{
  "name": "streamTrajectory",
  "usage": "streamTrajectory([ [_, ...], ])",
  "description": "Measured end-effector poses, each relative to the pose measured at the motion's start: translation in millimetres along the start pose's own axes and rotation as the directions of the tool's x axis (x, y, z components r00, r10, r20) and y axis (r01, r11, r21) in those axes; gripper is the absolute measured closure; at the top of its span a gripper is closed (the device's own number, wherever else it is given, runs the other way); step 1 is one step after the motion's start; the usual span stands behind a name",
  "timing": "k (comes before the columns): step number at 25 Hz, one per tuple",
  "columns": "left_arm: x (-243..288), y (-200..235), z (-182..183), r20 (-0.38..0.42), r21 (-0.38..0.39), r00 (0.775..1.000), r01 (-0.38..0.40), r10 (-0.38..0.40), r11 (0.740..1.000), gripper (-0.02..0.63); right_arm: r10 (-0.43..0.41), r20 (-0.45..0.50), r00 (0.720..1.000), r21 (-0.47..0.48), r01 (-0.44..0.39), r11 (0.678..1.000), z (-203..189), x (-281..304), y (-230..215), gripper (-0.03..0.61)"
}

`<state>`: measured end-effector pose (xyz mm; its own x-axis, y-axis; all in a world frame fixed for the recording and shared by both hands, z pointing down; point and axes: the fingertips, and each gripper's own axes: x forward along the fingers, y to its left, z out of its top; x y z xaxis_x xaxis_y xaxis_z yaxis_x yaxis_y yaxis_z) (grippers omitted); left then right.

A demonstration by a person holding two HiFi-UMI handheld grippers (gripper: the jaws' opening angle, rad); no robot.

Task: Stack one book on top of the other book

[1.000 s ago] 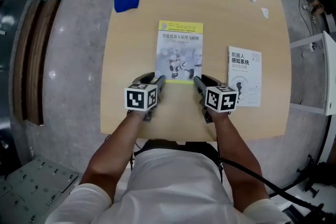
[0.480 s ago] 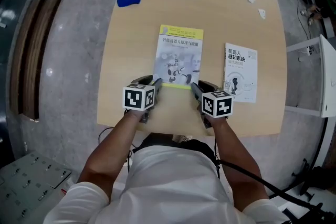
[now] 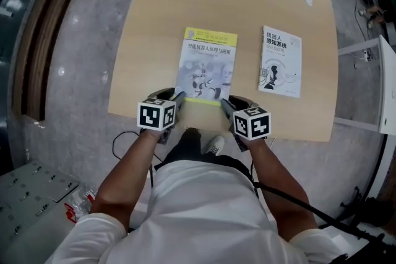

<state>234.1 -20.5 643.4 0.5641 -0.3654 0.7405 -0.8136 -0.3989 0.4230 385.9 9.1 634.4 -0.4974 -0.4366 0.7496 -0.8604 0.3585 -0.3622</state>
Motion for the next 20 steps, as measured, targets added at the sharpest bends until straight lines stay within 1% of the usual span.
streamTrajectory([
  [3,-9.2,-8.6,-20.6,-0.006,0.008,1.0,-0.003,0.003,1.0,0.456,0.015,-0.014,1.0,-0.024,-0.015,1.0,-19.9,-9.1,9.5,0.471],
  [11,-35.1,-29.2,-76.4,-0.006,-0.007,1.0,-0.025,0.025,1.0,0.459,0.041,-0.033,0.999,-0.075,-0.043,0.996,-68.2,-32.0,34.2,0.471],
  [20,-53.7,-43.4,-119.4,-0.018,-0.009,0.999,-0.029,0.028,1.0,0.462,0.08,-0.046,0.996,-0.091,-0.083,0.992,-116.3,-48.3,55.6,0.471],
])
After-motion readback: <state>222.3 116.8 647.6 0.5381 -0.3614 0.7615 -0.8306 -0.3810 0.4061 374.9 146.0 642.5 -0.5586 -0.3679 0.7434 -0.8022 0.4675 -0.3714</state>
